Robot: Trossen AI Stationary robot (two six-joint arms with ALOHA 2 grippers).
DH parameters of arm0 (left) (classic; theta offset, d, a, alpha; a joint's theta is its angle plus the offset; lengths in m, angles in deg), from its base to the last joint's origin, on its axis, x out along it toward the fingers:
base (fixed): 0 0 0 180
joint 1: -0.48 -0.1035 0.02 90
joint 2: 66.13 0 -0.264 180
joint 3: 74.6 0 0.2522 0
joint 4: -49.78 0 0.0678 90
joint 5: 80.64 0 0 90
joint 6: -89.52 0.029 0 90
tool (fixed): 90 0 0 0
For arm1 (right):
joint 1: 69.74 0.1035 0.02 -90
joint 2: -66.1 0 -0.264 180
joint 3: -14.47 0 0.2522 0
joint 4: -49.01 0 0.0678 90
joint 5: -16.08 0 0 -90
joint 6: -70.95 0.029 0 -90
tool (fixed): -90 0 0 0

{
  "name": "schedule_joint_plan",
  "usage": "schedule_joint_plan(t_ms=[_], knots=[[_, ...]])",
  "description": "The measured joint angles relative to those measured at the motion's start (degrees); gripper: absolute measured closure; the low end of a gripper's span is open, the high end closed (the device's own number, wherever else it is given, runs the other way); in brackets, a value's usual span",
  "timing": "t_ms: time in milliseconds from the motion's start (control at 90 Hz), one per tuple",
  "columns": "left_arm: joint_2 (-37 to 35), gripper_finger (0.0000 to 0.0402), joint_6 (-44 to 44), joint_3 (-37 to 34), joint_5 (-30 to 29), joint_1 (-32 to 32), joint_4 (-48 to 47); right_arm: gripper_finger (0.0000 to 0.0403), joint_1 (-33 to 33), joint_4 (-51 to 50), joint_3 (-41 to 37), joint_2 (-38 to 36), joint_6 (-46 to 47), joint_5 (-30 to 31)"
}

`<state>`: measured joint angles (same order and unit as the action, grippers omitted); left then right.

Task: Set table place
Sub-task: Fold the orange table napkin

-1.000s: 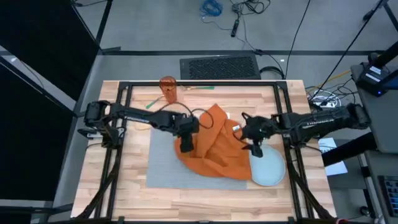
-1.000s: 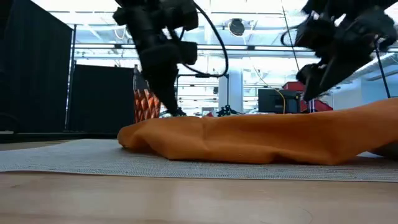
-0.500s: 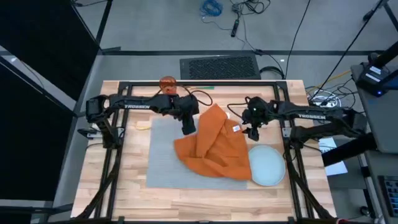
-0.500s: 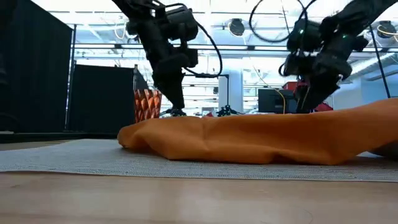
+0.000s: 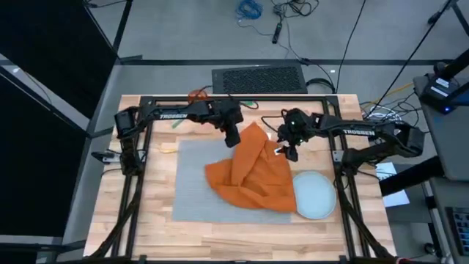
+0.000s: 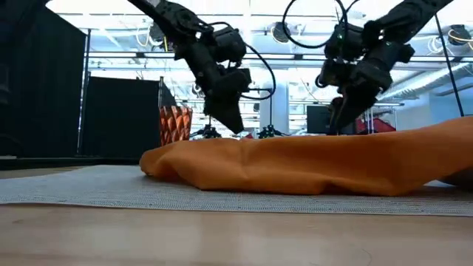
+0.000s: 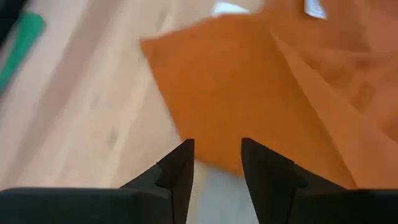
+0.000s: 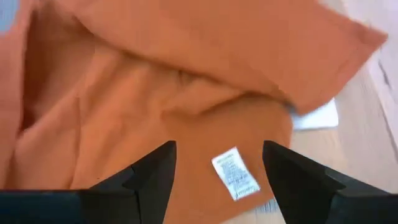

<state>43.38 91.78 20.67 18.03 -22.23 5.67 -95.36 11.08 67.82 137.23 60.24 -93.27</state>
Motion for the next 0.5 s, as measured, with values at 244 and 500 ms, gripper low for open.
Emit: schedule_joint_plan(t_ms=[244, 500], knots=[[10.1, 0.0283, 2.6, 9.4, 0.7, -1.0, -8.2, 0.0177, -0.3, -0.2, 1.1, 0.0, 0.8, -0.7], [16.5, 0.0283, 4.5, 21.5, 0.6, -1.3, -12.3, 0.0177, 0.8, -2.2, 1.1, 0.3, 1.6, -2.7]])
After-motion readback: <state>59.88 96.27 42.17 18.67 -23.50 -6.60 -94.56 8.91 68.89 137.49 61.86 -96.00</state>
